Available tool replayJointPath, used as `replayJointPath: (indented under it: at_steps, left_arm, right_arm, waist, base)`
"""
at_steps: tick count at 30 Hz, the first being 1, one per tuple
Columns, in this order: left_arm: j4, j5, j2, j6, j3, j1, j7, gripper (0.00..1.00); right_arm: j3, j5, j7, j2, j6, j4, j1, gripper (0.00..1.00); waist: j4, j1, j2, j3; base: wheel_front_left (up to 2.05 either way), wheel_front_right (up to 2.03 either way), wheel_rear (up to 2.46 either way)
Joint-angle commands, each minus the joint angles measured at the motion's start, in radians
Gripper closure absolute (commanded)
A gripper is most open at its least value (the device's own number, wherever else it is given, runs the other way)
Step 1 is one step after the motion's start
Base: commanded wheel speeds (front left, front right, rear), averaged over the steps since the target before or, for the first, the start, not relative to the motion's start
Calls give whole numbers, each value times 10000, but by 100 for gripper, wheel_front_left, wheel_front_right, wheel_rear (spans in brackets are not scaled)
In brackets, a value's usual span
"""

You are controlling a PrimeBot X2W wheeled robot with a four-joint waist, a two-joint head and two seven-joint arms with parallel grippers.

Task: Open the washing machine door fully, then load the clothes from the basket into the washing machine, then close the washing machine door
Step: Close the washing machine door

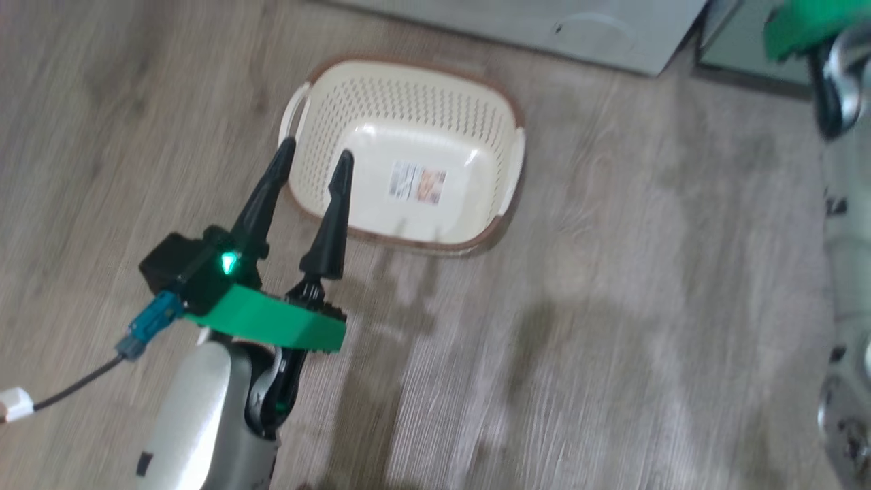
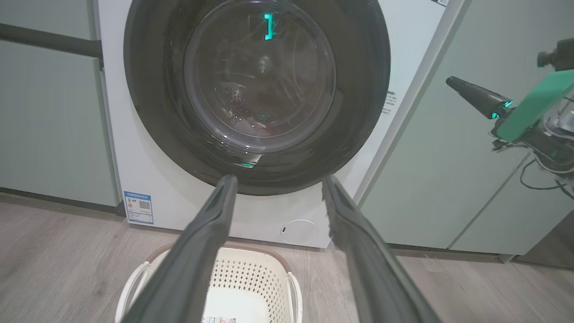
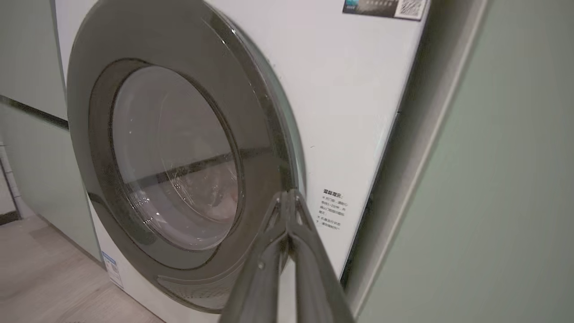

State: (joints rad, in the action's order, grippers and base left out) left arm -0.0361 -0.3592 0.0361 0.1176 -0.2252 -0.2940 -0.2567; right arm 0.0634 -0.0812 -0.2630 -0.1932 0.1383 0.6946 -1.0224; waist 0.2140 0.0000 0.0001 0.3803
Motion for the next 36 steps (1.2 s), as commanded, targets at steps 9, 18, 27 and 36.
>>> replayJointPath:
  at_steps: [9, 18, 27, 36]
  left_arm:
    - [76, 273, 141, 52, 824, 785, -51, 0]
    - [-34, 589, 141, 91, 1264, 1340, -51, 0]
    - [-164, 447, 141, 43, 1182, 1854, -51, 0]
    - [-360, 638, 141, -162, 1167, 2119, -51, 0]
  right_arm:
    - [-882, 1746, 13, 323, -76, -2039, 2842, 100]
    - [-386, 1796, 12, 888, -76, -4059, 5484, 100]
    - [387, 1976, 12, 1325, -76, -5065, 7788, 100]
    - [737, 2410, 12, 1423, -76, -5474, 9127, 100]
  waist:
    - [-1338, 0, -1, -2173]
    - [-1907, 0, -1, -2861]
    - [-2056, 0, -1, -3178]
    - [-2149, 0, -1, -3336]
  base:
    - [0, 0, 0]
    - [0, 0, 0]
    - [0, 0, 0]
    - [0, 0, 0]
